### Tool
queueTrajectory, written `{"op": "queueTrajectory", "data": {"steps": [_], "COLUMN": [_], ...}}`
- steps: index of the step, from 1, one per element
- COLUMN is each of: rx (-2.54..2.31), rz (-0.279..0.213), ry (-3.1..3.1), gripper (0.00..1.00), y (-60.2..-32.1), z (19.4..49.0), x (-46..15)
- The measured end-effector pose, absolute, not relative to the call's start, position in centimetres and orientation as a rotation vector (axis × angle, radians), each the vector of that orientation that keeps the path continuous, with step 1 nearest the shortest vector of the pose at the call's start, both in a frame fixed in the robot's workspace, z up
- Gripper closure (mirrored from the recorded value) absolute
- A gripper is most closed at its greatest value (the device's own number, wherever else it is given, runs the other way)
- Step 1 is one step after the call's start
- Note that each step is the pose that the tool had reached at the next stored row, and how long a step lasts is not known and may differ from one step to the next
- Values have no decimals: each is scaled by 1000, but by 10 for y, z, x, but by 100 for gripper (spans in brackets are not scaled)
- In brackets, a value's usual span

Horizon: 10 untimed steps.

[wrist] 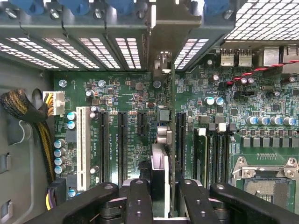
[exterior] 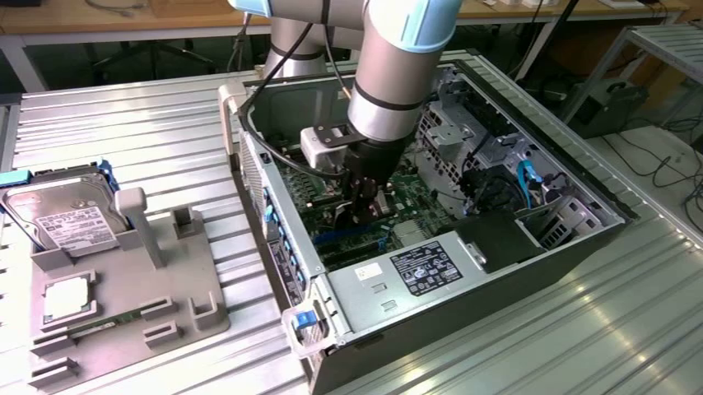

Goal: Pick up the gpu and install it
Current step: 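Insert the gpu into the slot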

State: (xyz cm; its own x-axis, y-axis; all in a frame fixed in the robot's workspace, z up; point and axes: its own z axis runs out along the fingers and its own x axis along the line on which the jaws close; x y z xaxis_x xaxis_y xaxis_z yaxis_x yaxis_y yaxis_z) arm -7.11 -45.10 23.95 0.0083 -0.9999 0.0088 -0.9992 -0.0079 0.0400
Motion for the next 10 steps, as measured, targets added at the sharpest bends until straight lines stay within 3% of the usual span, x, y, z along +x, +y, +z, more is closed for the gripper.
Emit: {"op": "queueTrajectory", "data": {"steps": [10], "rx": [2206], "rz": [-34], "ry": [-2188], "gripper": [73], "y": [-451], "z": [238], "x": [-76]}}
